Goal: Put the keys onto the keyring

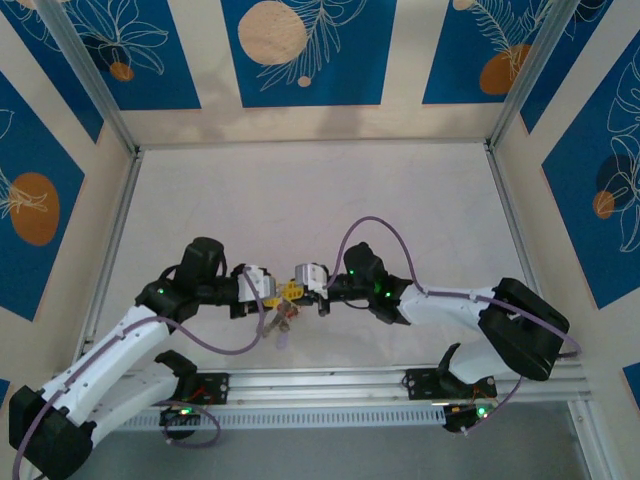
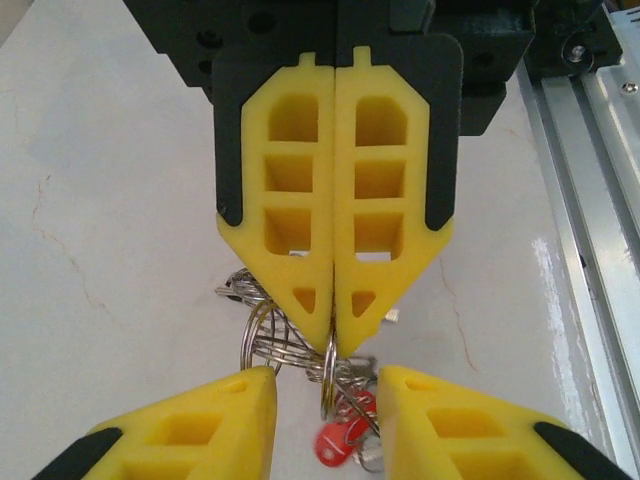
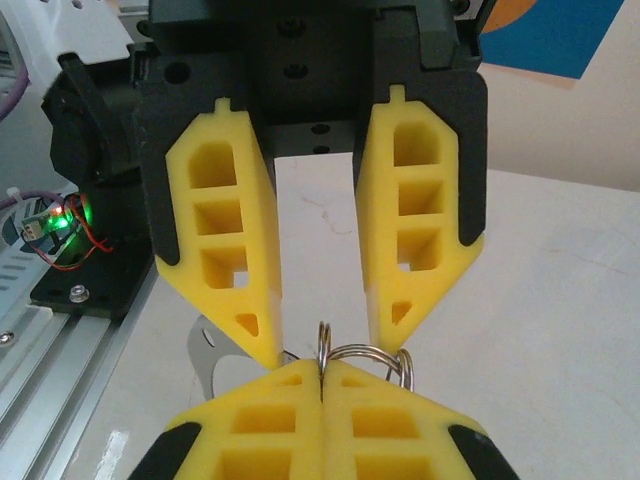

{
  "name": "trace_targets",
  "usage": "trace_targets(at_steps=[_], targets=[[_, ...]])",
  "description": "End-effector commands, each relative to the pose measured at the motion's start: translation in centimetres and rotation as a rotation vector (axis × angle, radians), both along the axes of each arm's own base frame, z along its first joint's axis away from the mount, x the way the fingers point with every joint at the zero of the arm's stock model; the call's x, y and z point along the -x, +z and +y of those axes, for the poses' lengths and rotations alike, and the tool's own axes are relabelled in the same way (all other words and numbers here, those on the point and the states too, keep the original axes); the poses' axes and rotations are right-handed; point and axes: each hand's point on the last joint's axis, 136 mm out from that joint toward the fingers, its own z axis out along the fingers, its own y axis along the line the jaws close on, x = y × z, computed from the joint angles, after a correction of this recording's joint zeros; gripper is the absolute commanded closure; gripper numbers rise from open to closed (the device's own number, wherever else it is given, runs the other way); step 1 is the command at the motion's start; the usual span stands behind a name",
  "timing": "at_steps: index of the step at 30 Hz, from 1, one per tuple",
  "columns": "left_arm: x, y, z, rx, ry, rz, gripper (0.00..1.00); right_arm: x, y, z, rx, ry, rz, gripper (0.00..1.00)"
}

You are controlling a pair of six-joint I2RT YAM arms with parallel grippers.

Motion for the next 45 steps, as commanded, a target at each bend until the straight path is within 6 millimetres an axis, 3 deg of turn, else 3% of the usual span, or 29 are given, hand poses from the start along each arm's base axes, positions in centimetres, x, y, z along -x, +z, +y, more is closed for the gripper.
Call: trace_targets(at_steps=[1,14,22,29,38,45], targets=[[0.6,-0.4,-0.2,-0.015,-0.038,0.000,0.70,-0.3,2.4,1.0,-0.067,0.008,-0.048,1.00],[0.7,-1.1,0.6,-0.071,-0.027,-0.038,0.99,-0.3,1.2,1.1,-0.046,-0.003,-0.037,1.00],[1.1,-0.9,1.0,-0.089,-0.041,-0.054,1.00,-0.2,0.4,0.5,-0.025,-0.011,-0.054,1.00],[2.0,-0.8,0.8,-0.089,-0.098,-0.035,1.00,0.1,0.5,-0.3,-0.010,-0.017,-0.087,0.85],[2.3,-0.2,0.2,-0.063,-0.144,-0.040,1.00,0.1,1.4,-2.2,0.019,-0.038,-0.134,0.74],[2.7,-0.3,0.0,-0.059,-0.179,-0.034,1.00,-0.6,0.9,-1.6,0.070,-0.026,-0.141,0.60]])
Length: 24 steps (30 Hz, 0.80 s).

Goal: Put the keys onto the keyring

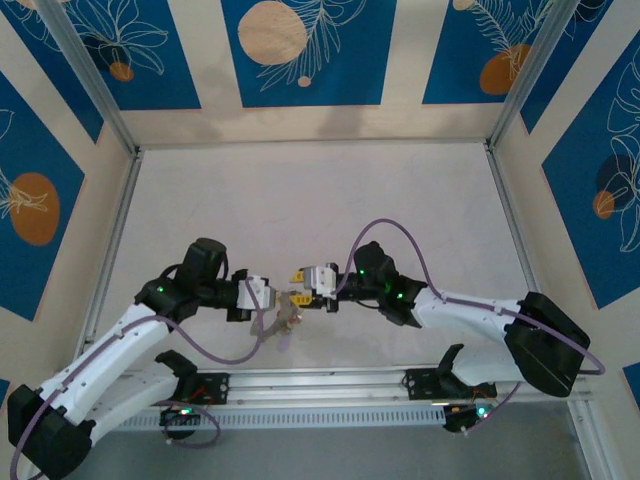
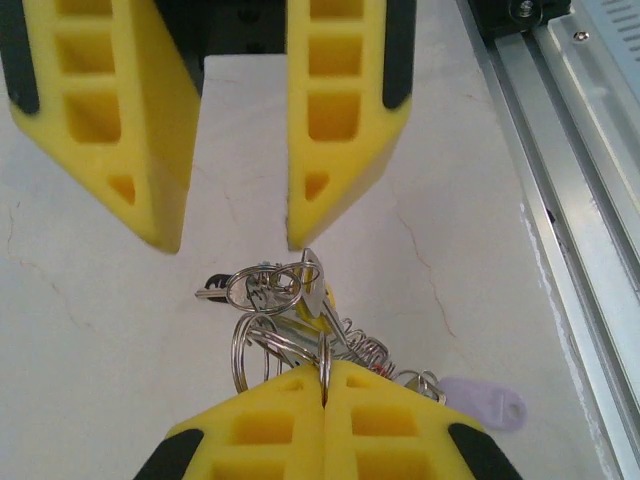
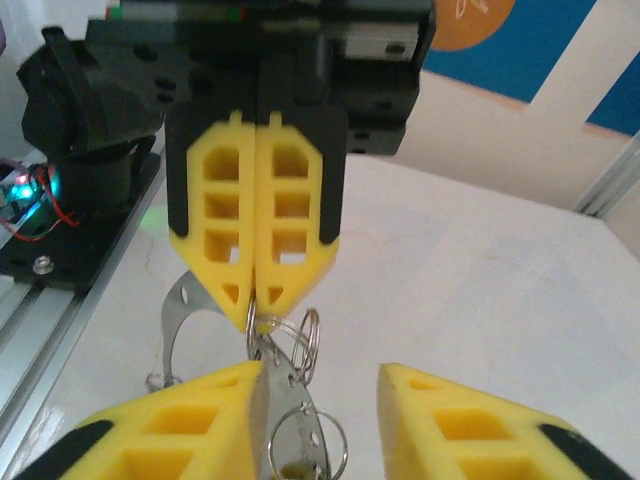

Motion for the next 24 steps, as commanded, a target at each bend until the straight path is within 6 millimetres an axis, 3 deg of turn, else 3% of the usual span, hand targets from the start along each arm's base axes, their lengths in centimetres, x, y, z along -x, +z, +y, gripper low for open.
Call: trace_targets(at_steps=[1,5,11,16,20,24], targets=[[1.2,0.1,-0.3,0.001,-0.066,0.022,1.00,-0.3,-0.3,0.4,0.039,0.015,0.003,0.58],[1.2,0.1,-0.4,-0.001,-0.067,0.024,1.00,-0.1,-0.6,0.9,0.049,0.030,0.042,0.55],[1.2,0.0,-0.4,-0.006,-0.069,0.022,1.00,0.0,-0.9,1.9,0.052,0.048,0.075,0.60],[1.4,0.0,-0.4,-0.019,-0.084,0.025,1.00,-0.2,-1.2,2.5,0.058,0.046,0.095,0.78],[1.7,-0.3,-0.2,-0.032,-0.104,0.018,1.00,-1.9,-1.5,2.1,0.067,-0.054,0.105,0.80],[1.8,-0.3,0.0,-0.041,-0.105,0.009,1.00,-3.6,-1.2,0.7,0.039,-0.160,0.162,0.72]])
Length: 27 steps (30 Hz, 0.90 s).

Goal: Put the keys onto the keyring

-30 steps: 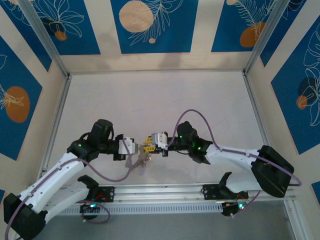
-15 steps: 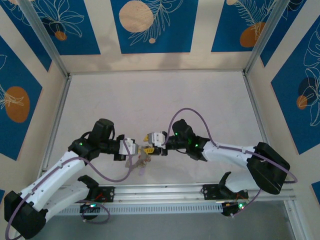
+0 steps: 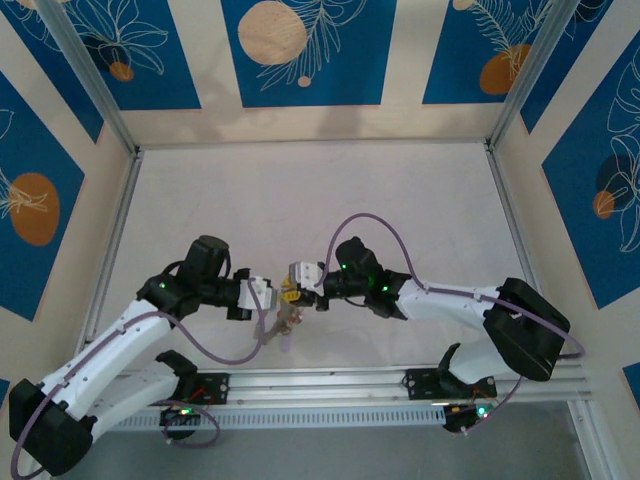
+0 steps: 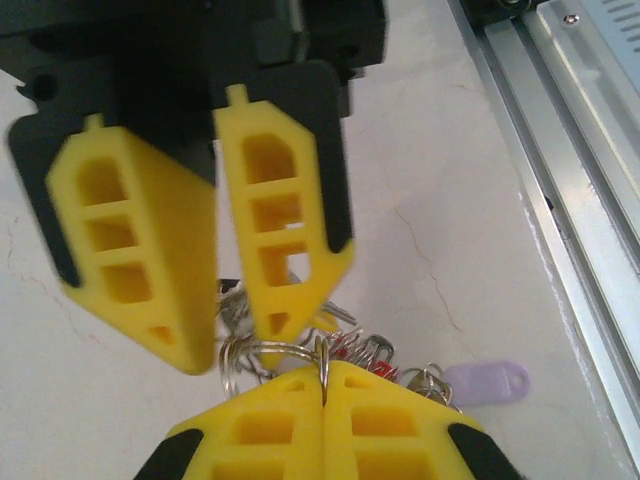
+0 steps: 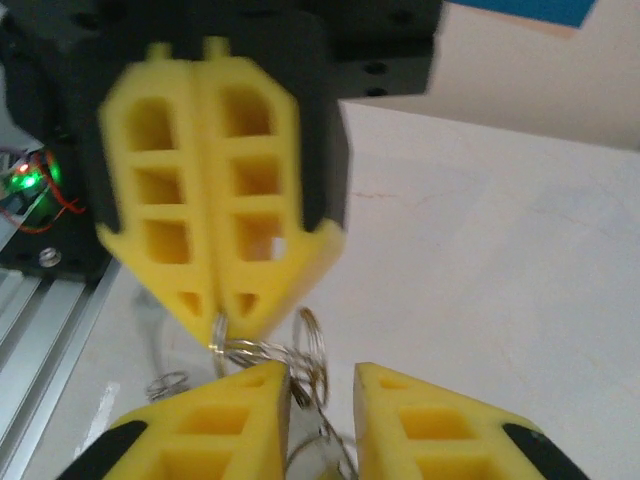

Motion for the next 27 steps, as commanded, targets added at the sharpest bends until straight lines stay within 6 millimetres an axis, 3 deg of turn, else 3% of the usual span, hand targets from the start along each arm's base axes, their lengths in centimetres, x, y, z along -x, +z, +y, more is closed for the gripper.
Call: trace_targets(at_steps=[1,7,14,19,23,27], targets=[[1.7,-0.4,0.1,-0.017,-0.062,0.030,1.00,-2.0,0.8,-1.3,-0.031,-0.116,0.049,0.71],[1.8,-0.1,-0.1,0.005,-0.073,0.019,1.00,0.1,0.8,-2.2,-0.062,-0.033,0.032,0.64],[1.8,-0.2,-0.2,0.011,-0.077,0.011,1.00,1.4,2.6,-2.2,-0.110,0.004,0.031,0.61],[2.1,0.5,-0.5,0.041,-0.080,0.033,1.00,3.4,2.8,-2.6,-0.138,0.030,-0.021,0.64],[2.3,1.4,-1.0,0.095,-0.090,0.051,1.00,4.8,2.5,-1.8,-0.123,0.059,-0.038,0.65],[2.2,1.8,-1.3,0.114,-0.090,0.056,1.00,4.7,2.1,-1.0,-0.124,0.059,-0.035,0.64]])
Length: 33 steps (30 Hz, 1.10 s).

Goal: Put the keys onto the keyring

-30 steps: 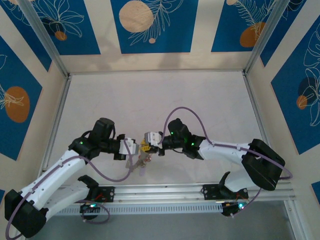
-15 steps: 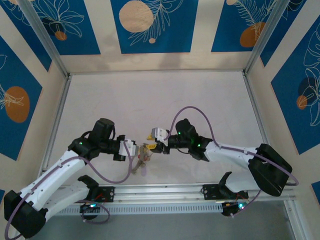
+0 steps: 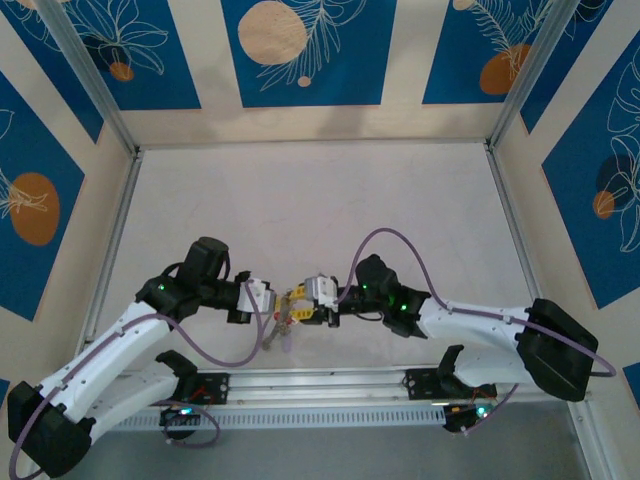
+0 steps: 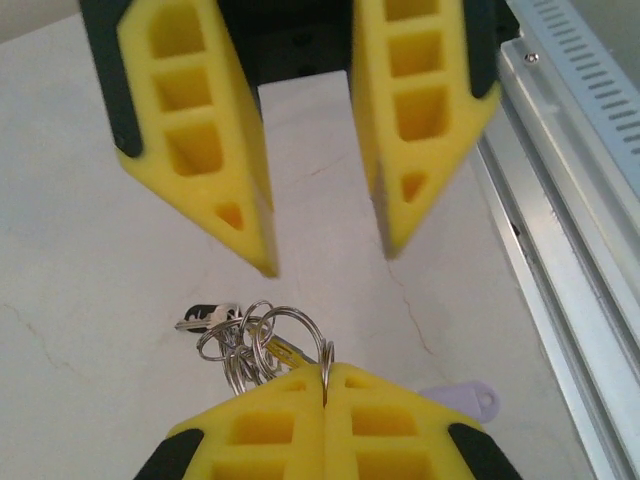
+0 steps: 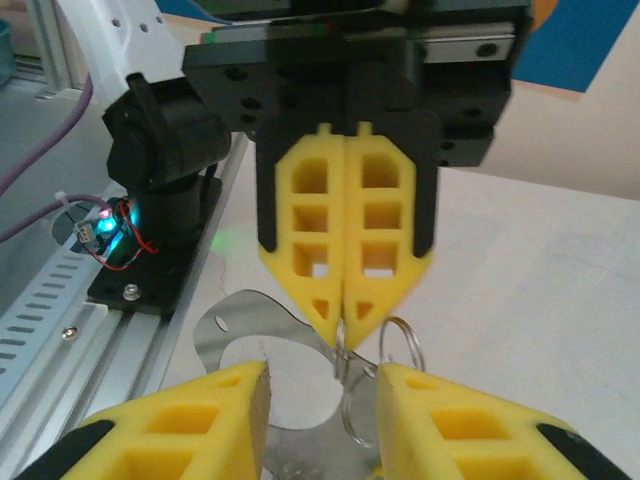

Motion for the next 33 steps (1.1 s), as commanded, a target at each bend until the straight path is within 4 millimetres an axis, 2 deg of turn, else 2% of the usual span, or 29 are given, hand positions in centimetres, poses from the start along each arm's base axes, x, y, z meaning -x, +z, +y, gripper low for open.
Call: trace_targets(at_steps=[1,8,19,27,31,33], targets=[[1.1,1.1,-0.8,0.066,-0.057,0.017,1.00,-0.6,0.0,0.7,-0.011,-0.023,-0.022,0.64],[1.1,0.9,-0.9,0.074,-0.052,0.025,1.00,-1.1,-0.9,1.2,0.010,-0.044,0.002,0.65],[0.3,0.9,-1.2,0.087,-0.001,0.061,1.00,-0.9,-1.9,2.3,0.005,-0.051,-0.002,0.77],[0.5,0.7,-1.2,0.087,-0.003,0.074,1.00,-1.2,-0.5,2.1,-0.056,-0.081,-0.044,0.79],[0.2,0.8,-1.1,0.077,0.009,0.068,1.00,-1.2,-0.4,2.1,-0.060,-0.076,-0.054,0.98],[0.1,0.9,-0.9,0.069,0.025,0.066,1.00,-0.9,-0.5,2.1,-0.055,-0.062,-0.067,1.00]])
